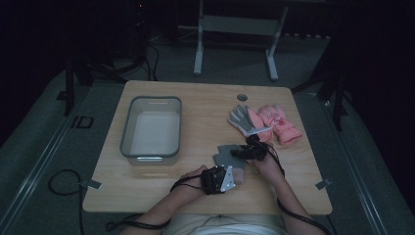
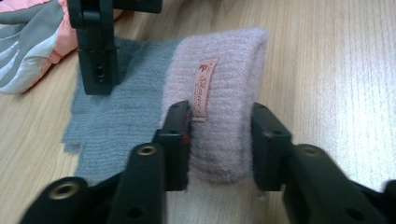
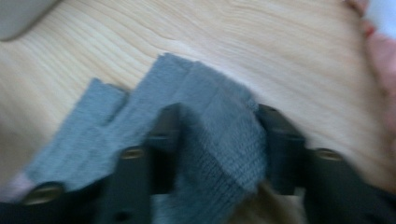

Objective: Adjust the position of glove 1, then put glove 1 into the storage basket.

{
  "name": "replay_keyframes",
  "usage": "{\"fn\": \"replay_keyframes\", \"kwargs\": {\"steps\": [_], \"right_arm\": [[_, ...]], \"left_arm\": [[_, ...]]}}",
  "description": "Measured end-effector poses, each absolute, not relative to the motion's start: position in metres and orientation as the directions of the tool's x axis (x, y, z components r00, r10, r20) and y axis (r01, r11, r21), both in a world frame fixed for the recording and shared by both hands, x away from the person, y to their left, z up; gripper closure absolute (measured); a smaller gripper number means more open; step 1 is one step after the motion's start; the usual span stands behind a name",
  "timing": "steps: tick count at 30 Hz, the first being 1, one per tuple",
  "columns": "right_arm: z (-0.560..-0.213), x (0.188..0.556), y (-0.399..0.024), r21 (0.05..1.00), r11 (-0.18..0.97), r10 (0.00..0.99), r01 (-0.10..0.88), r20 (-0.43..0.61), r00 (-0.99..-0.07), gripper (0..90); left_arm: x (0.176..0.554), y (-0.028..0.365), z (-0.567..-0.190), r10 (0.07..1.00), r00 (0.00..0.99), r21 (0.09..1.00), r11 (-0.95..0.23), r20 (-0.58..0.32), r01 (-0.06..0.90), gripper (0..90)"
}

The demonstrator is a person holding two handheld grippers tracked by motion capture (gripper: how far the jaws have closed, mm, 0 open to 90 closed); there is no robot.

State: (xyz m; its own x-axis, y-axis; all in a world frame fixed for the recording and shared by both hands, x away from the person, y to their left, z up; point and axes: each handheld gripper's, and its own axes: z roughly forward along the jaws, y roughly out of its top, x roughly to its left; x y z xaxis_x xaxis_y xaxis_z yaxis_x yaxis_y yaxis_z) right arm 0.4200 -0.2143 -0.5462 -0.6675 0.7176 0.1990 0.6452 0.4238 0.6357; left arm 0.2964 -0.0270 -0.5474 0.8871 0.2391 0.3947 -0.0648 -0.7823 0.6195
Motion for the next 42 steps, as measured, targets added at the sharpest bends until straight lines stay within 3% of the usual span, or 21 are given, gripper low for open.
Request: {"fn": "replay_keyframes", "kwargs": {"steps": [1, 3, 10, 30, 42], "right_arm": [[-0.546, 0.420, -0.214, 0.630, 0.412, 0.712, 0.659, 0.229, -0.664, 68.4], [-0.545, 0.419, -0.214, 0.627, 0.393, 0.711, 0.673, 0.257, -0.654, 73.0], [-0.529, 0.414, -0.209, 0.654, 0.391, 0.697, 0.648, 0.249, -0.673, 74.9], [-0.459, 0.419, -0.176, 0.752, 0.358, 0.651, 0.554, 0.225, -0.725, 75.1], [-0.419, 0.434, -0.136, 0.788, 0.360, 0.622, 0.500, 0.197, -0.758, 75.1]], "left_arm": [[0.297, -0.026, -0.546, 0.244, 0.890, 0.625, -0.778, 0.386, -0.058, 65.8], [0.299, -0.024, -0.544, 0.257, 0.898, 0.640, -0.767, 0.358, -0.036, 68.9], [0.307, -0.012, -0.532, 0.276, 0.925, 0.661, -0.749, 0.262, 0.037, 71.6], [0.317, 0.028, -0.463, 0.307, 0.896, 0.648, -0.761, 0.321, 0.029, 73.0], [0.325, 0.060, -0.422, 0.321, 0.867, 0.604, -0.797, 0.381, 0.030, 73.1]]}}
